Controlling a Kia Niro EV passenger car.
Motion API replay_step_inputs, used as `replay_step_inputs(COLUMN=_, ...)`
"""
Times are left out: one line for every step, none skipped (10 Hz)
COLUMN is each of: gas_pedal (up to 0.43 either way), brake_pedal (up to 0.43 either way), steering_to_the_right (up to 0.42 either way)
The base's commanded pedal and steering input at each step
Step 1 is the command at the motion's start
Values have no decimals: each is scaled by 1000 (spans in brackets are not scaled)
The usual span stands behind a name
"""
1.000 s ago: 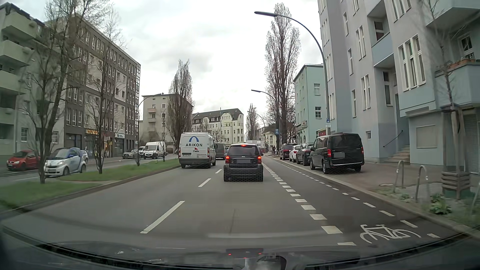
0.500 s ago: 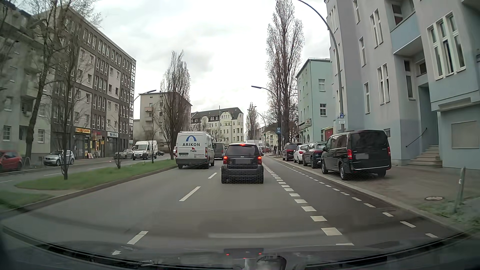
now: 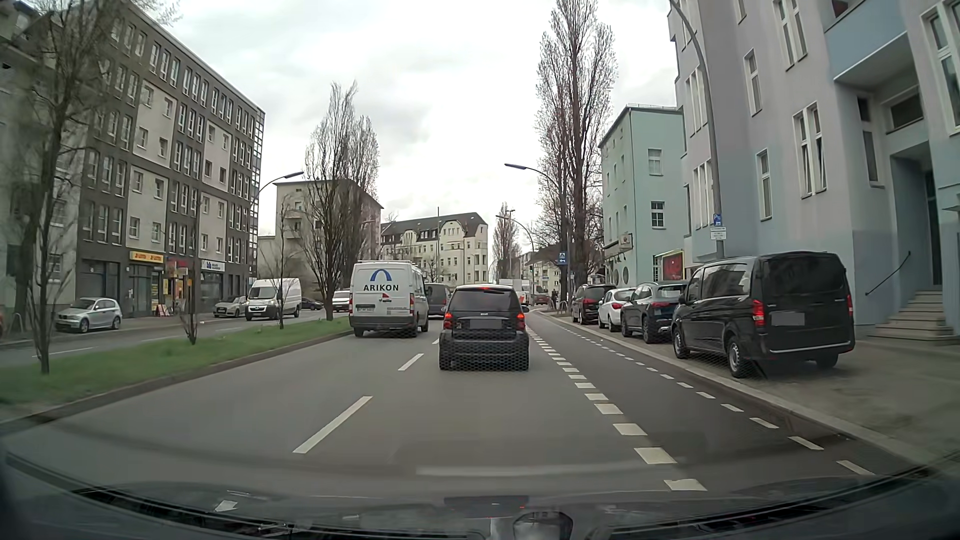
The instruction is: Follow the waypoints while adhering to traffic rules and regulations
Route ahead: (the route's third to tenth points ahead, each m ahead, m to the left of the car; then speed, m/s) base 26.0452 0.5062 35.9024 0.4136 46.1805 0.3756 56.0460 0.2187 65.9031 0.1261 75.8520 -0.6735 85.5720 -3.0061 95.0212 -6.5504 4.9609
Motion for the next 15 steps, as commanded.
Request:
replay_step_inputs(gas_pedal=0, brake_pedal=189, steering_to_the_right=-10)
replay_step_inputs(gas_pedal=0, brake_pedal=171, steering_to_the_right=-9)
replay_step_inputs(gas_pedal=0, brake_pedal=159, steering_to_the_right=-10)
replay_step_inputs(gas_pedal=0, brake_pedal=140, steering_to_the_right=-11)
replay_step_inputs(gas_pedal=0, brake_pedal=128, steering_to_the_right=-11)
replay_step_inputs(gas_pedal=0, brake_pedal=104, steering_to_the_right=-11)
replay_step_inputs(gas_pedal=0, brake_pedal=55, steering_to_the_right=-11)
replay_step_inputs(gas_pedal=0, brake_pedal=43, steering_to_the_right=-11)
replay_step_inputs(gas_pedal=0, brake_pedal=43, steering_to_the_right=-11)
replay_step_inputs(gas_pedal=0, brake_pedal=43, steering_to_the_right=-10)
replay_step_inputs(gas_pedal=0, brake_pedal=30, steering_to_the_right=-7)
replay_step_inputs(gas_pedal=0, brake_pedal=30, steering_to_the_right=-5)
replay_step_inputs(gas_pedal=0, brake_pedal=18, steering_to_the_right=-4)
replay_step_inputs(gas_pedal=0, brake_pedal=18, steering_to_the_right=-4)
replay_step_inputs(gas_pedal=0, brake_pedal=18, steering_to_the_right=-4)
